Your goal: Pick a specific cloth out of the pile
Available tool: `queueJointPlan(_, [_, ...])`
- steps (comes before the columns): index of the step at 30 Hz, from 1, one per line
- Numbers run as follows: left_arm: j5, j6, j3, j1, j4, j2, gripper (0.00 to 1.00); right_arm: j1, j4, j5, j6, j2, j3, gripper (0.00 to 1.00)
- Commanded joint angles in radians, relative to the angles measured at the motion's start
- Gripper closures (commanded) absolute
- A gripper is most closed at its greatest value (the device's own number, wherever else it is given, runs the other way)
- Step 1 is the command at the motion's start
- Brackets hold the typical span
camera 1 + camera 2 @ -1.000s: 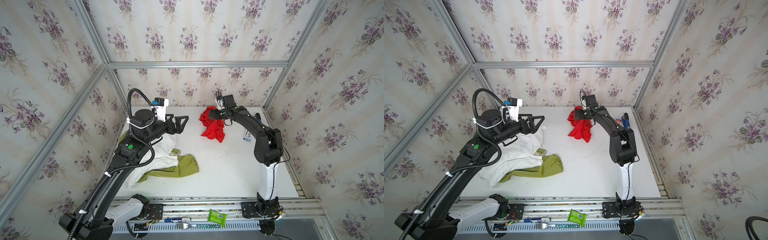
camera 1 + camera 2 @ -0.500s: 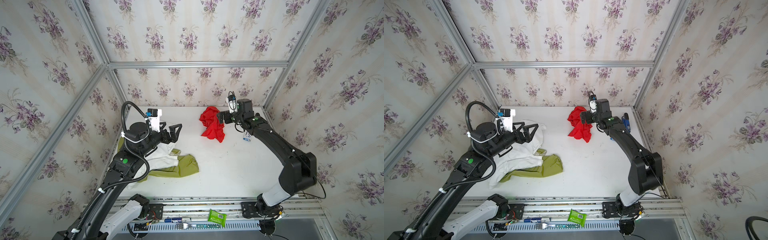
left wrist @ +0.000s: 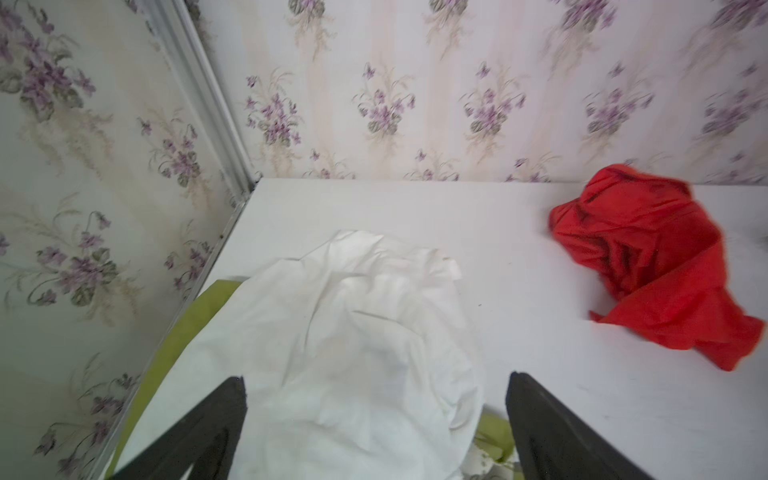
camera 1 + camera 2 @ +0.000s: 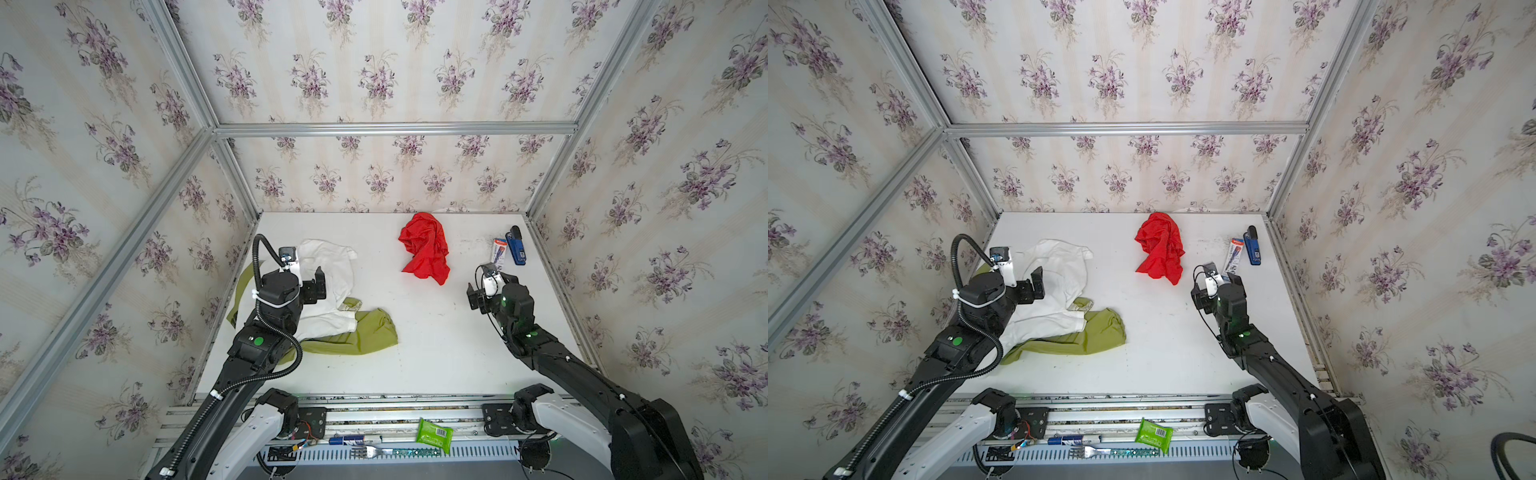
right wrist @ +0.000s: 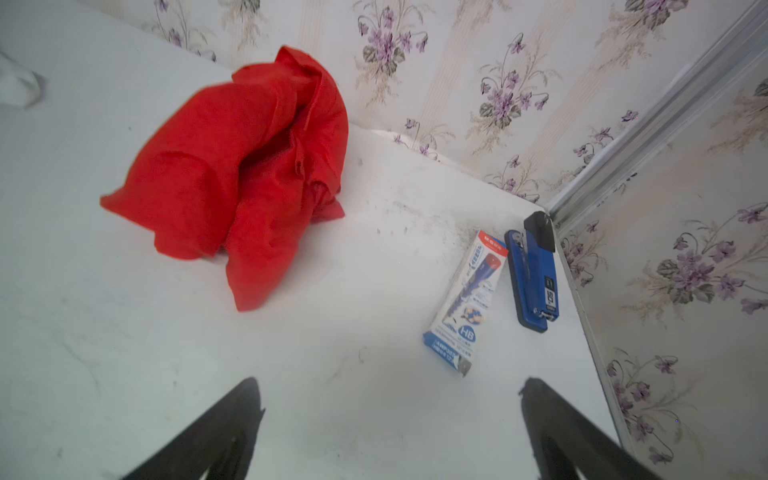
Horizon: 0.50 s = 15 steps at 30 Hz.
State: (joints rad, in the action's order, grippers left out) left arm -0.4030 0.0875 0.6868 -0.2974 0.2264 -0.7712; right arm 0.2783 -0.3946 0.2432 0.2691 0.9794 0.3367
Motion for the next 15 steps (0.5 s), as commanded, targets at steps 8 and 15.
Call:
queueJointPlan(8, [-0.050,-0.119,-0.237,0.079,-0.376,-0.076,0.01,-0.002,-0.371,0.141,-0.043,0.161,-0.077,0.00])
queueJointPlan(15, [0.049,-0.131,-0.253,0.161,-0.485,-0.172,0.01,-0.002,-0.768,0.167,-0.025,0.412,-0.143,0.00])
